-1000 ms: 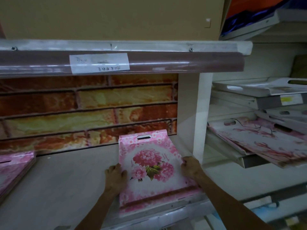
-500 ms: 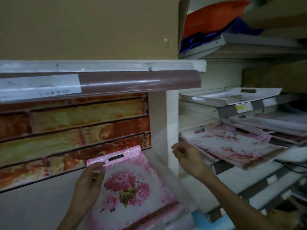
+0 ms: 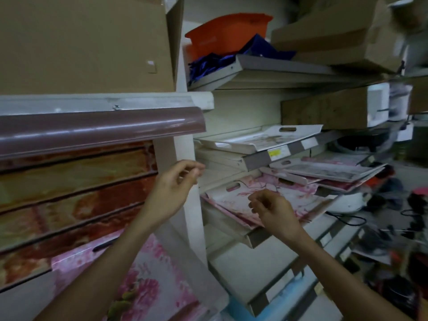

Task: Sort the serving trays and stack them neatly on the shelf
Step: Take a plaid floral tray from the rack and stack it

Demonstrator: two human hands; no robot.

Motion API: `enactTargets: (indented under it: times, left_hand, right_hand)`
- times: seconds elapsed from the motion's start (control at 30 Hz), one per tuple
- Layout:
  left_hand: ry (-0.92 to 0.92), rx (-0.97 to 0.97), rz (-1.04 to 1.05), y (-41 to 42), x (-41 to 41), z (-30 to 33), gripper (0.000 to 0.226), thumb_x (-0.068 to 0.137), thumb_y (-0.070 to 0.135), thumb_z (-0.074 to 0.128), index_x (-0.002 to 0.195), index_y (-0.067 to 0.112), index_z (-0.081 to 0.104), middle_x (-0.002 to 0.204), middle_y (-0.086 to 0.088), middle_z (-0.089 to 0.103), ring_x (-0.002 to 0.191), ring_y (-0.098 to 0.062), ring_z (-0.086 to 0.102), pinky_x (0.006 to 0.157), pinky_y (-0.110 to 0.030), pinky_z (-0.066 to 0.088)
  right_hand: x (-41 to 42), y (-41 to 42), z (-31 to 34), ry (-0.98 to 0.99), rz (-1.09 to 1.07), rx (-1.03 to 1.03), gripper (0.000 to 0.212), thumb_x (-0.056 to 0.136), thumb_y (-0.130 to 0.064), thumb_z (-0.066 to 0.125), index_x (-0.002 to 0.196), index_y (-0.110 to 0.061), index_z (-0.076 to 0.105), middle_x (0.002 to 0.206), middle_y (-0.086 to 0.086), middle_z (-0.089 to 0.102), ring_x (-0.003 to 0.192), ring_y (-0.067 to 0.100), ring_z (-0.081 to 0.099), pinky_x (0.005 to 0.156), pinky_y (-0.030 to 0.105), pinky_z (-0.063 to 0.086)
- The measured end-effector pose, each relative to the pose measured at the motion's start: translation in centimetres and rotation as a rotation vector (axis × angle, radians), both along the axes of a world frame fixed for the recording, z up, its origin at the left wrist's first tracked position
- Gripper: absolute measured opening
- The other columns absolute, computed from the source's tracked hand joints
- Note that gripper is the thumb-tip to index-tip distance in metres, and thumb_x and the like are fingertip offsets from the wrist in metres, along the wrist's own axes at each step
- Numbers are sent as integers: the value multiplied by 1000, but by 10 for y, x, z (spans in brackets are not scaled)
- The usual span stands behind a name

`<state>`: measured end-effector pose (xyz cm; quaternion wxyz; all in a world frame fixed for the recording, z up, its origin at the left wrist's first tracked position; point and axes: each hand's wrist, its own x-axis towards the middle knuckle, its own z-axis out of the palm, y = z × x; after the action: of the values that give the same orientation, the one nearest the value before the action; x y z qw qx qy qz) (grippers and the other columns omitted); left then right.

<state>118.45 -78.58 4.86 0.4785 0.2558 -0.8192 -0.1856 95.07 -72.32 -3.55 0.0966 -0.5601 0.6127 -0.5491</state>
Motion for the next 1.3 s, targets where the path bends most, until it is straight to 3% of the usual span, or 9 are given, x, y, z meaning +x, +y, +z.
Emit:
enactTargets:
  times: [0.23,0.37,0.47,0.63,0.73,0.9,1.0,1.13,1.3]
  left_hand:
    - [-160,-225,-7,-36,-109,38,23,96,18,56,118,20,65,116,8,60,100,-4,57,84,-4,41]
    - [-364,-227,-10,-54,-140,52,29,97,24,56,125,23,61,125,8,56,104,0,57,93,-15,43]
    - [-494,-177,-22,-60,-152,53,27,96,23,56,122,25,64,122,11,61,96,22,56,85,2,39]
    - [-478,-286,18,-62,-162,62,18,96,14,56,102,23,70,106,3,73,90,20,58,80,-6,45]
    - [-459,-375,30,-58,-172,70,18,97,14,55,103,17,71,105,6,72,92,20,57,86,-17,46]
    - [-405,-423,48,-41,-199,87,20,98,16,52,104,20,70,102,16,69,93,17,57,85,-9,42]
    - [-351,-425,65,-26,-215,97,20,99,16,50,105,19,70,104,10,70,96,3,60,85,-10,40]
    - [-346,-431,79,-7,-228,104,21,99,17,49,106,20,69,103,12,67,96,0,57,81,-2,36]
    - [-327,-424,96,11,-230,102,22,99,16,49,106,20,69,102,7,71,95,-7,62,85,-14,44]
  right_hand:
    - [-75,-3,19,-30,14,20,12,95,-12,55,98,-13,67,87,1,73,81,15,68,64,23,52]
    - [-112,-4,38,-8,16,-7,11,95,-15,55,95,-12,66,86,6,72,80,20,67,64,22,51]
    - [-134,-3,48,-24,30,-25,10,96,-16,54,92,-17,64,81,-3,71,78,16,68,59,13,49]
    - [-161,-2,56,-99,61,-32,16,95,-16,56,81,-21,62,77,-2,71,76,17,67,73,34,55]
    - [-178,-9,57,-231,83,-11,16,94,-16,58,79,-17,65,67,-6,68,67,15,64,68,36,55]
    - [-200,-29,77,-578,164,4,23,98,-15,52,99,5,64,86,18,71,74,26,70,66,33,60]
    - [-209,-39,99,-853,293,-13,37,101,-26,48,119,6,52,103,26,66,89,34,71,78,45,61]
    - [-227,-55,128,-1276,511,-26,46,101,-33,46,139,-10,34,124,34,44,119,46,54,77,59,57]
    - [-234,-75,146,-1293,412,5,33,100,-23,49,125,-4,41,126,26,49,116,45,55,79,61,54]
